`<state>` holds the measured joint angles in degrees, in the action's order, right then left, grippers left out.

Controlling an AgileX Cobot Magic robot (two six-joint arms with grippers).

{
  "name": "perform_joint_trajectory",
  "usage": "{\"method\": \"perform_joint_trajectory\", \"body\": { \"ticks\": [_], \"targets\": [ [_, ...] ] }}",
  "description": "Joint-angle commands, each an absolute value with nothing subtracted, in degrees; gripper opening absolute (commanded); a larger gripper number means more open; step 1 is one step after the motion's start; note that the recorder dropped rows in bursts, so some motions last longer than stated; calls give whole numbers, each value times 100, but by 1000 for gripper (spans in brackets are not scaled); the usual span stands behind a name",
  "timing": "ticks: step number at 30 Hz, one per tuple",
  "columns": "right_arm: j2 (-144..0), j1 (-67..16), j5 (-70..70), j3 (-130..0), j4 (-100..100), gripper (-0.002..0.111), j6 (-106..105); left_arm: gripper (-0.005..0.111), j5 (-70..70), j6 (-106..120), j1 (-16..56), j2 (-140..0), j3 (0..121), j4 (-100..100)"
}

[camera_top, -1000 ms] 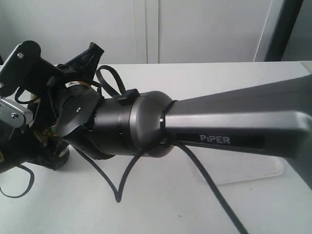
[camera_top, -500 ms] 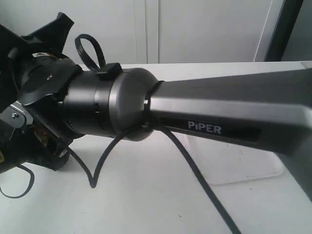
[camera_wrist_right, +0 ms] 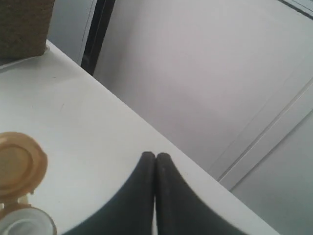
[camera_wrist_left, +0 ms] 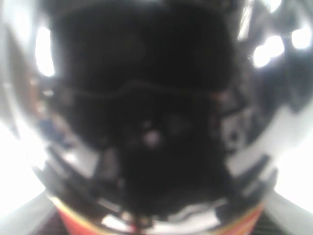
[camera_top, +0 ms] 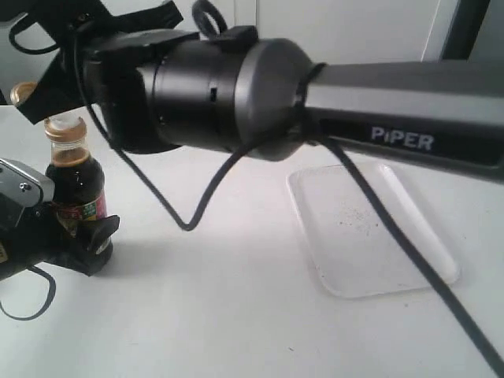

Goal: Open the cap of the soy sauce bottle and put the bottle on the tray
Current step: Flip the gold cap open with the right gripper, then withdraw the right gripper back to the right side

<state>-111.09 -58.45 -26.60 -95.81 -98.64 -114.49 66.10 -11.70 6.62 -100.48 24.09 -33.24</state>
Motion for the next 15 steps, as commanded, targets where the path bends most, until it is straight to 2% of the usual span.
{"method": "perform_joint_trajectory", "body": {
  "ticks": [1,10,13,15],
  "targets": [
    [-10714,-5589,-1591,-8991,-9995,0,-11707,0,6996,-1188,641,-9943,2399,-3306],
    [-9842,-4646,967,-7484,-9945,0,-12120,0,6996,-1188,641,-9943,2399,-3306],
    [-9685,-4360,2102,-7246,-9020,0,-11863,0,6996,-1188,641,-9943,2399,-3306],
    [-9621,-4148,2937,-7232,-7711,0,-10881,0,6996,-1188,641,-9943,2399,-3306]
  ]
}}
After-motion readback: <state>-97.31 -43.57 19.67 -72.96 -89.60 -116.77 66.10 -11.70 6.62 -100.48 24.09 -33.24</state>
